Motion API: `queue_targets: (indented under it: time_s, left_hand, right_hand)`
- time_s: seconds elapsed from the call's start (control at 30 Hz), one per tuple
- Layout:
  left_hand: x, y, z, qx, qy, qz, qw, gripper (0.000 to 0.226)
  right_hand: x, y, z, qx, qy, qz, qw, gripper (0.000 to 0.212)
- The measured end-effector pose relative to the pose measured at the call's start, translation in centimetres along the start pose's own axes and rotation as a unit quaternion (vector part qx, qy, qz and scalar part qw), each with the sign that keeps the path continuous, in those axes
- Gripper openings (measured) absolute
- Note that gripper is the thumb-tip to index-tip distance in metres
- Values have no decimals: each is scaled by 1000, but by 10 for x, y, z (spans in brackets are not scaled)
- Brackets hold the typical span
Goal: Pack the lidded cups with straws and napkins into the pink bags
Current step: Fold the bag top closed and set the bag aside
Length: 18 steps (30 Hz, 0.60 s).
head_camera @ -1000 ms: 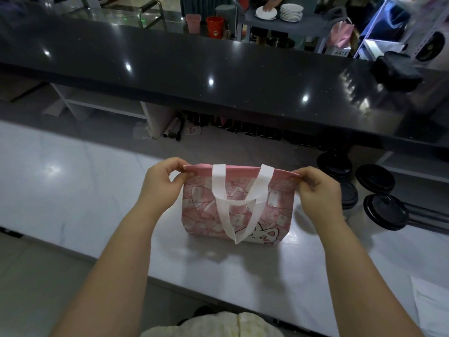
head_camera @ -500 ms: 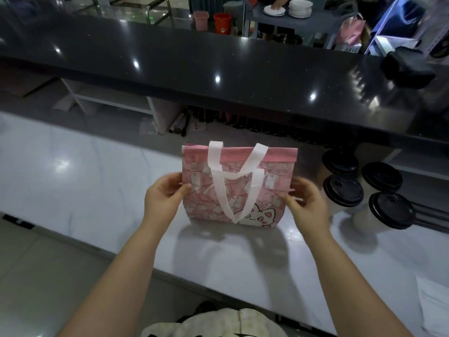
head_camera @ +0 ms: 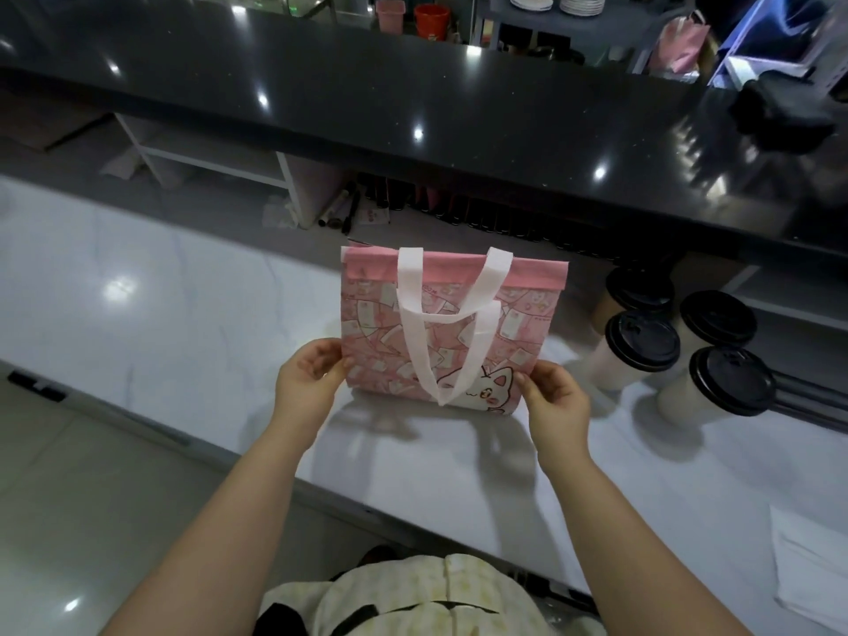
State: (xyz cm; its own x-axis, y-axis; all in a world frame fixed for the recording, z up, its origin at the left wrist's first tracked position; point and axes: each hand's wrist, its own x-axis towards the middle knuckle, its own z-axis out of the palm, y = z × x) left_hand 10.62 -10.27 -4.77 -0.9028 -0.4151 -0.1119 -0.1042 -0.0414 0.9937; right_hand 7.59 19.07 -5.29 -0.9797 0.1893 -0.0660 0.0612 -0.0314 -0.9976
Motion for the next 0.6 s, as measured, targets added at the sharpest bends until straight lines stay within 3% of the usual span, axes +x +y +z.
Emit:
queue_targets:
  time_s: [0.1, 0.27, 0.4, 0.6]
  left_hand:
    - [-6, -9, -3, 72, 2, 15, 997, 24]
    - [-11, -16, 3, 81, 49, -4, 996, 18]
    - [-10, -2, 1, 26, 82, 13, 996, 15]
    - [-22, 24, -38, -40, 194, 50, 979, 13]
  right_hand:
    - [-4, 8, -8, -31, 0, 18, 999, 27]
    - [-10, 12, -1, -35, 22, 29, 999, 29]
    - [-3, -10, 20, -1, 9, 15, 1000, 28]
    - [4, -38, 74, 52, -71, -2, 996, 29]
